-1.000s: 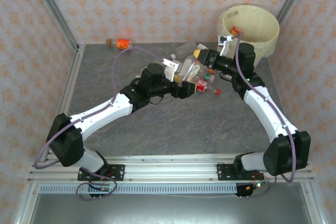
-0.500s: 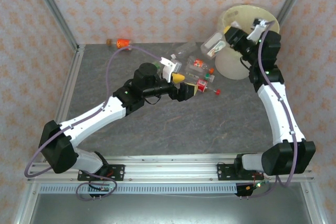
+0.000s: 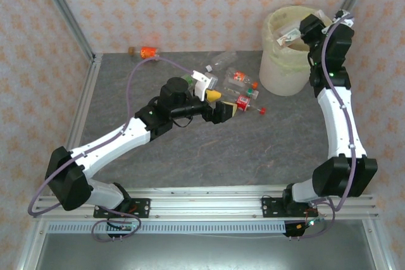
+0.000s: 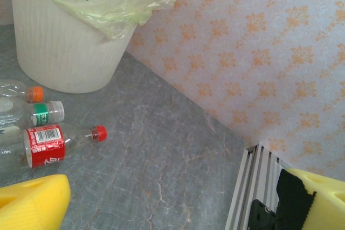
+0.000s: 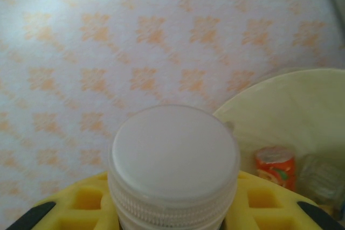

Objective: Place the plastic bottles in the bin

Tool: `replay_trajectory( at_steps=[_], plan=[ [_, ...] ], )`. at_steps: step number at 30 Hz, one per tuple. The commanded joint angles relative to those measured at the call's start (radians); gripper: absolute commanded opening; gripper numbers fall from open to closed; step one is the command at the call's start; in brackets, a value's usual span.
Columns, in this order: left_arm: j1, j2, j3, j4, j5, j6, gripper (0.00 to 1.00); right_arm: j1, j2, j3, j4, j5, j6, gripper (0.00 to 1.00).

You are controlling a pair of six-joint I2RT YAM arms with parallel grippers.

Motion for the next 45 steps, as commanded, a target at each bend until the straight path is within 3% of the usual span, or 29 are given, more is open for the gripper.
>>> replay_trajectory(
  at_steps=[1,5,11,17,23,26,27,29,41,45],
  plan=[
    [-0.003,-0.036,-0.008,-0.025,-0.026,0.033,1.0,-0.04,0.044,0.071,0.049,0.065,0.006,0.26],
    [-0.004,-0.041,-0.02,-0.043,-0.114,0.031,1.0,-0.071,0.11,0.123,0.003,0.048,-0.003,0.26],
    [0.002,-0.008,0.019,-0.227,-0.545,-0.035,1.0,-0.089,0.207,0.209,-0.123,-0.025,-0.077,0.26],
    [0.037,0.011,-0.018,-0.278,-0.73,-0.133,1.0,-0.089,0.289,0.305,-0.218,-0.101,-0.178,0.28],
    [0.091,0.008,-0.064,-0.284,-0.761,-0.212,1.0,-0.089,0.388,0.424,-0.296,-0.292,-0.254,0.37],
    [0.104,0.008,-0.074,-0.298,-0.77,-0.222,1.0,-0.089,0.43,0.46,-0.302,-0.338,-0.271,0.46],
    [0.106,0.008,-0.076,-0.301,-0.774,-0.223,1.0,-0.089,0.439,0.472,-0.306,-0.331,-0.27,0.56],
    [0.109,0.009,-0.079,-0.311,-0.782,-0.222,1.0,-0.089,0.442,0.479,-0.31,-0.301,-0.262,0.67],
    [0.15,0.045,-0.059,-0.369,-0.798,-0.289,1.0,-0.089,0.344,0.359,-0.255,-0.251,-0.257,0.81],
    [0.17,0.058,-0.057,-0.38,-0.788,-0.299,1.0,-0.09,0.299,0.3,-0.21,-0.234,-0.248,0.98]
  ],
)
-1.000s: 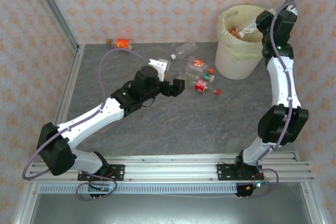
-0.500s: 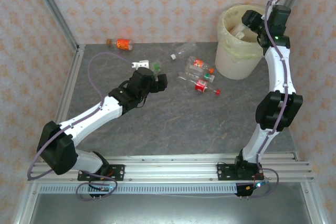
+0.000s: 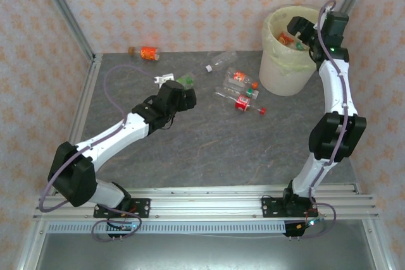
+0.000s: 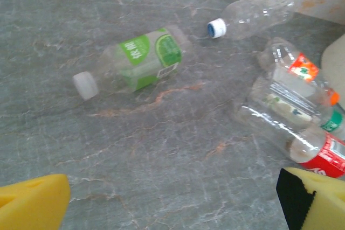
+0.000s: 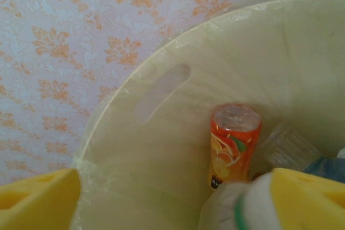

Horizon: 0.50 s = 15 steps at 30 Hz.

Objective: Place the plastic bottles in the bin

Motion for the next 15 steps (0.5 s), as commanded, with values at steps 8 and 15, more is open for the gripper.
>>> replay_trajectory(
  at_steps=[8,15],
  plan=[
    [0.057,0.04,0.015,-0.073,-0.01,-0.03,1.0,-0.003,-0.175,-0.137,0.157,-0.004,0.067,0.99],
    [0.114,0.107,0.051,-0.071,0.036,0.038,1.0,-0.002,-0.283,-0.253,0.228,-0.092,0.131,0.99]
  ],
)
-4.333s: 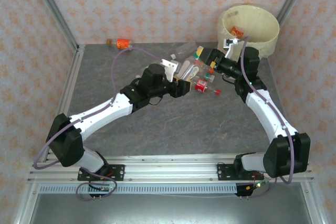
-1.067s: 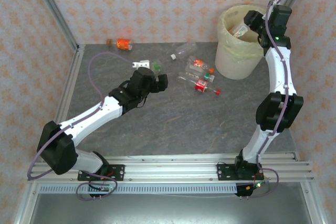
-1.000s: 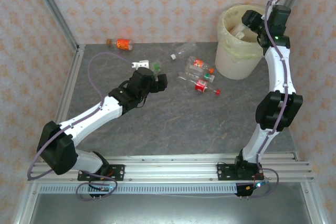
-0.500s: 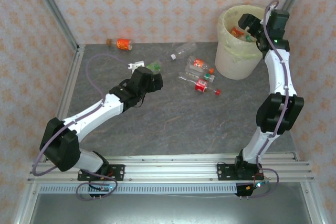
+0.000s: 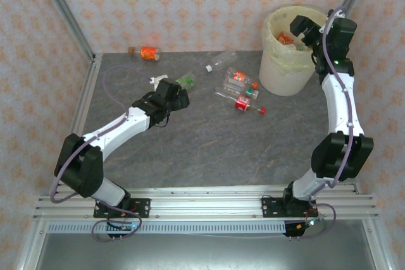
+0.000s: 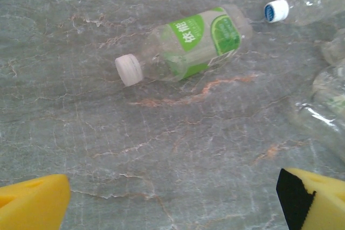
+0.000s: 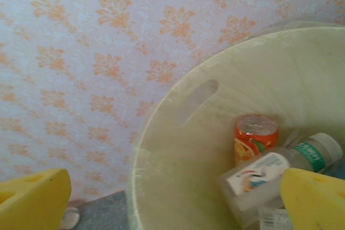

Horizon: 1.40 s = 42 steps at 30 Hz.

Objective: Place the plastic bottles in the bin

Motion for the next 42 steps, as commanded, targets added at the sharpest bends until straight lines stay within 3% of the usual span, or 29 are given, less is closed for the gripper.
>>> replay_trajectory(
  at_steps=[1,6,8,12,22,33,36,42],
  plan=[
    [0.029,0.031,0.04,-0.008,0.015,0.057,1.0,-0.002,-0.075,-0.051,0.086,-0.084,0.053,0.99],
    [0.086,0.123,0.115,0.003,0.122,0.224,1.0,0.022,-0.177,-0.173,0.136,-0.236,0.098,0.99],
    [0.1,0.173,0.172,-0.037,0.112,0.298,1.0,0.05,-0.222,-0.208,0.114,-0.274,0.063,0.99],
    [0.123,0.271,0.287,-0.115,0.079,0.419,1.0,0.122,-0.318,-0.276,0.036,-0.262,-0.056,0.99],
    [0.184,0.511,0.531,-0.226,0.264,0.649,1.0,0.173,-0.478,-0.442,-0.017,-0.235,-0.043,0.99],
    [0.209,0.79,0.872,-0.392,0.331,0.791,0.99,0.173,-0.53,-0.448,-0.1,-0.218,-0.086,0.99],
    [0.21,0.839,0.946,-0.44,0.354,0.791,0.91,0.174,-0.531,-0.45,-0.092,-0.216,-0.08,0.99],
    [0.209,0.84,0.942,-0.458,0.389,0.804,0.83,0.174,-0.534,-0.456,-0.09,-0.215,-0.075,0.99]
  ],
)
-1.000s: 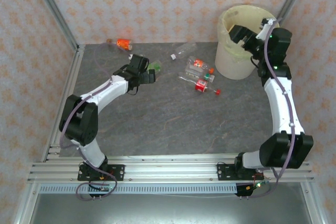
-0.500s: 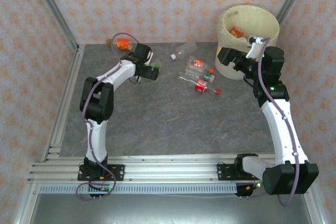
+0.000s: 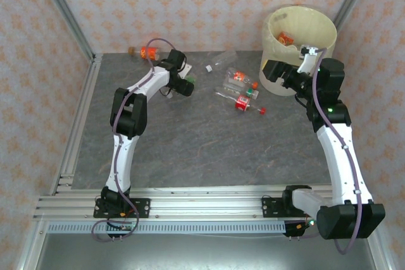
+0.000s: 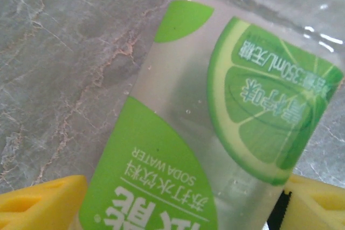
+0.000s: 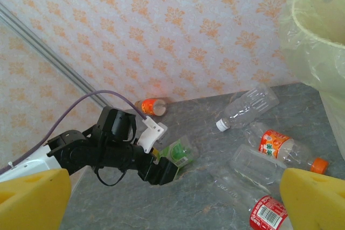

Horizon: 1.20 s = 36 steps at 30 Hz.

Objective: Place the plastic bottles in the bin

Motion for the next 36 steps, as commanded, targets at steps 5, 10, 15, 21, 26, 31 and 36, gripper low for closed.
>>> replay_trajectory(
  at_steps=[5,10,15,21,26,31,36],
  plan=[
    [0.004,-0.001,0.029,-0.081,0.041,0.027,0.77,0.003,-0.025,-0.008,0.004,0.008,-0.013,0.99],
    [0.004,-0.009,0.022,-0.086,0.049,-0.003,0.68,0.003,-0.027,-0.009,0.002,0.007,-0.01,0.99],
    [0.004,-0.09,-0.085,0.005,0.1,-0.074,0.59,0.004,-0.017,0.006,-0.02,-0.056,0.001,0.99],
    [-0.003,-0.267,-0.288,0.171,0.136,-0.174,0.59,0.011,-0.012,-0.002,-0.017,-0.064,0.029,0.99],
    [-0.03,-0.442,-0.482,0.322,0.144,-0.281,0.58,0.044,0.013,-0.024,0.021,-0.083,0.087,0.99],
    [-0.098,-0.639,-0.652,0.452,0.099,-0.364,0.57,0.16,0.069,0.004,-0.012,-0.039,0.04,0.99],
    [-0.185,-0.743,-0.733,0.5,0.054,-0.401,0.56,0.253,0.154,0.037,0.0,-0.01,0.056,0.99]
  ],
)
